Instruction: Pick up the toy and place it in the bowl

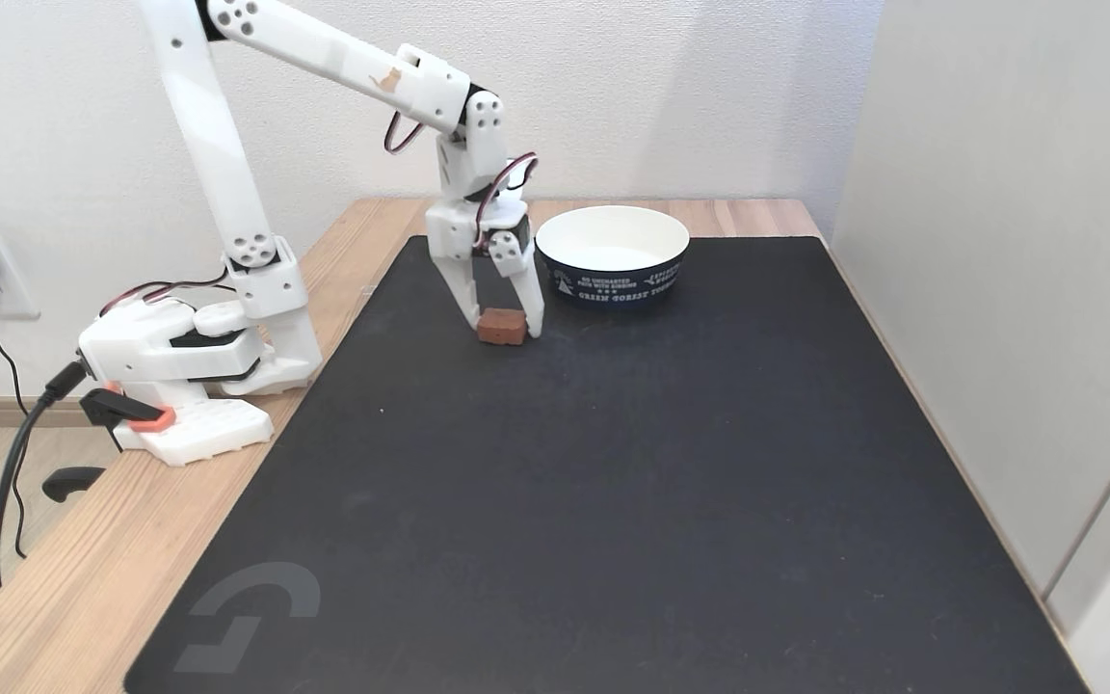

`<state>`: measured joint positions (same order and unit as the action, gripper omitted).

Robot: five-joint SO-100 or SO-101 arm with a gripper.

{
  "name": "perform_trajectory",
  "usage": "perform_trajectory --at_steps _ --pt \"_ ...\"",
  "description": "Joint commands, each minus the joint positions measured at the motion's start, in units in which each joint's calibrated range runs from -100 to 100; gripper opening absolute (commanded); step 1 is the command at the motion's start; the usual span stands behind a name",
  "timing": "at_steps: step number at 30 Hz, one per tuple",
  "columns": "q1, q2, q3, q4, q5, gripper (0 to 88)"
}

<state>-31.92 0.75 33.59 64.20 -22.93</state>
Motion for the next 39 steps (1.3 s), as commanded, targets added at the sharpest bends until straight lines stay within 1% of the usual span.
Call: perform_trajectory --at_steps 1,8,10,11,12,19,24,25,30,36,38,39 --pt "-0.7 -0.8 0.9 0.0 -0.1 17.1" --pt "-0.7 -0.9 0.9 0.6 -0.1 16.1" --pt "-0.7 -1.0 0.9 0.6 -0.1 11.1" --pt "-0.5 -1.0 0.8 0.4 -0.1 5.2" --pt "-0.4 -1.0 0.8 0.4 -0.1 4.1" --pt "-0.4 -1.4 0.0 0.1 -0.1 3.5" --pt "-1.5 -2.7 -8.8 0.1 0.2 3.4" --pt "-3.3 -5.2 -12.7 0.1 0.0 3.4" --pt "-6.2 -8.6 -24.2 0.1 -0.1 3.4" --pt "-6.9 -6.9 -26.4 -0.2 -0.2 3.4" --pt "-6.4 -4.7 -26.4 -3.1 0.1 3.4" --pt "-5.3 -2.0 -26.2 -8.7 0.4 3.4"
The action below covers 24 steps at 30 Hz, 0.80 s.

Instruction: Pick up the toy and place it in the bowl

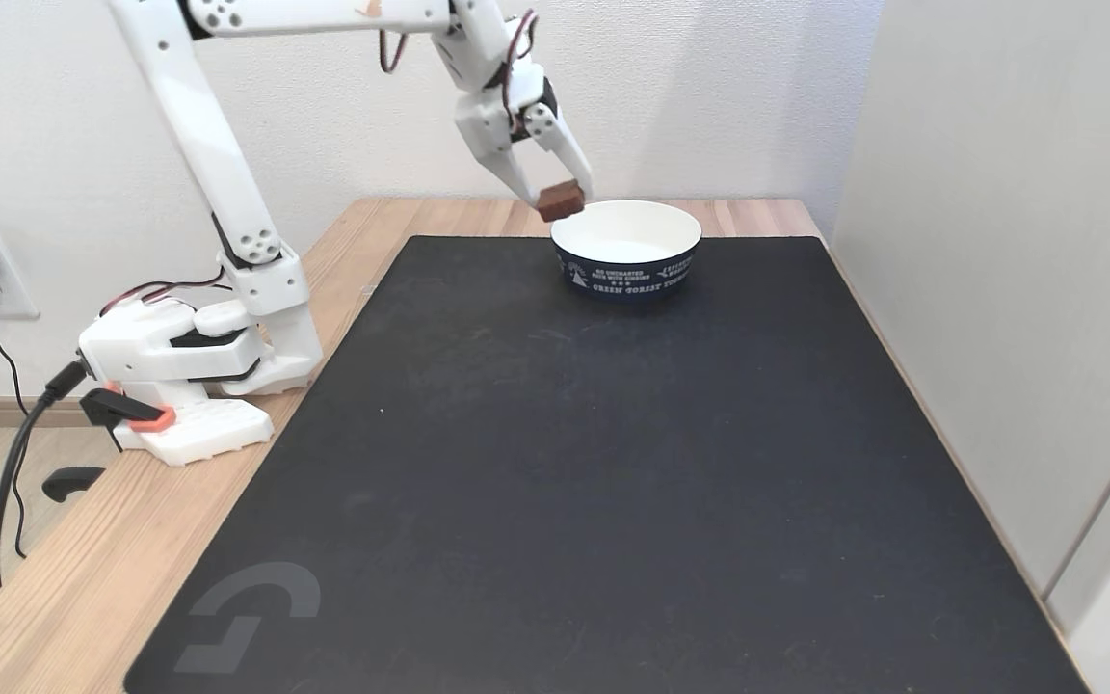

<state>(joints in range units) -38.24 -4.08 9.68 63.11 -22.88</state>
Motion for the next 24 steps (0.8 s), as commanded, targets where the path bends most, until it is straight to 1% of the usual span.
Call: perform_trajectory --at_steps 1,4,5,8,9,11,12,13,14,15,16,20,23,24 --pt "1.1 4.0 -2.2 -9.8 0.3 3.4" --pt "1.3 8.3 -1.9 -17.3 0.3 3.8" --pt "1.0 11.1 -2.1 -21.4 0.1 4.0" --pt "0.8 14.5 -2.6 -24.2 -0.1 4.3" --pt "0.6 15.5 -2.6 -24.2 -0.1 6.7" --pt "0.1 15.8 -2.6 -24.2 -0.1 15.2" --pt "0.0 15.8 -2.6 -24.1 -0.1 21.7" --pt "-0.1 15.8 -2.6 -24.0 -0.1 28.7" --pt "-0.5 15.8 -2.6 -23.8 -0.1 40.0" --pt "-0.9 15.7 -2.6 -23.7 0.0 43.8" --pt "-1.0 15.7 -2.6 -23.7 0.0 45.5" --pt "-1.3 15.0 -2.8 -24.2 -0.1 45.7" --pt "-1.3 10.4 -3.2 -23.7 0.3 45.3" --pt "-1.0 5.1 -2.7 -23.7 0.3 40.7"
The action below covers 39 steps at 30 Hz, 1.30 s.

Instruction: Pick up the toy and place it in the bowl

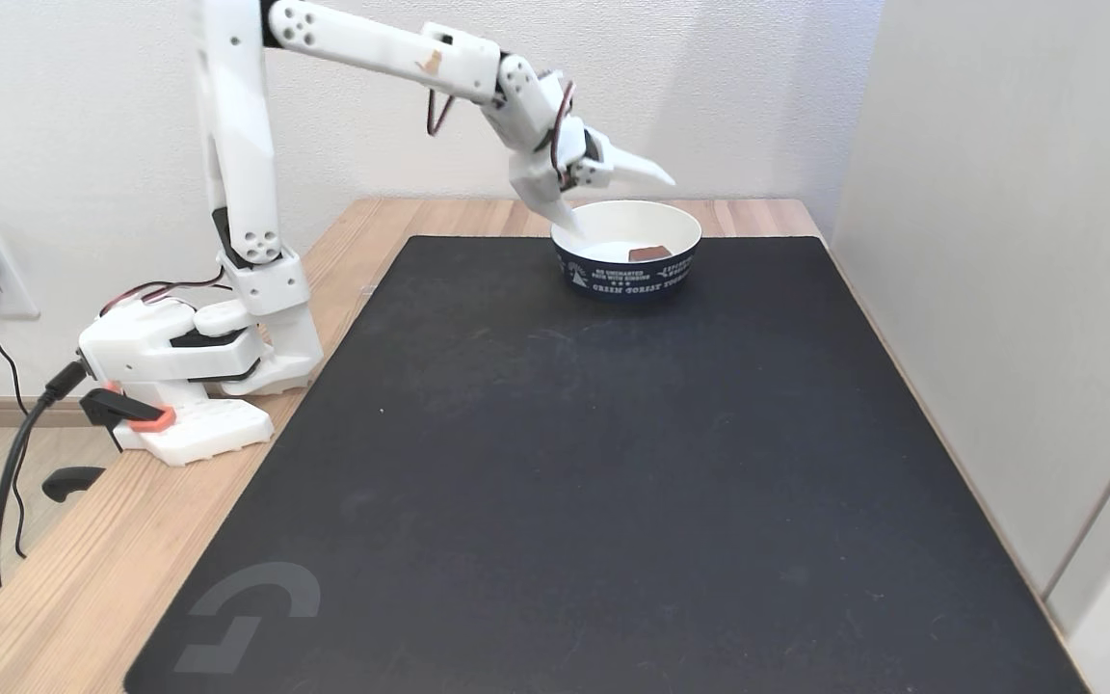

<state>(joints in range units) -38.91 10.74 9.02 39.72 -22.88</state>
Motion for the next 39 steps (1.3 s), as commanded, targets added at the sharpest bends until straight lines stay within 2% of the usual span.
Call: perform_trajectory --at_steps 1,3,4,5,6,8,9,14,23,27,33,39 --pt "0.0 -12.5 -1.9 -0.2 0.3 36.2" --pt "0.7 -18.7 -0.1 -0.1 0.4 23.8" --pt "3.2 -25.4 3.5 -0.1 0.4 10.1" --pt "4.5 -28.8 6.3 -0.1 0.4 3.2" --pt "6.0 -32.3 9.8 -0.1 0.4 0.6" --pt "9.7 -39.5 18.2 -0.1 1.2 4.4" --pt "13.4 -47.0 27.3 -0.2 4.1 3.5" --pt "25.5 -68.0 51.0 -0.1 12.3 2.5" --pt "37.9 -97.0 83.0 -0.1 17.4 2.5" --pt "38.6 -103.9 90.3 0.0 17.4 2.5" --pt "38.6 -110.1 90.5 13.5 21.0 2.4" --pt "37.9 -110.1 90.4 13.7 21.9 2.8"
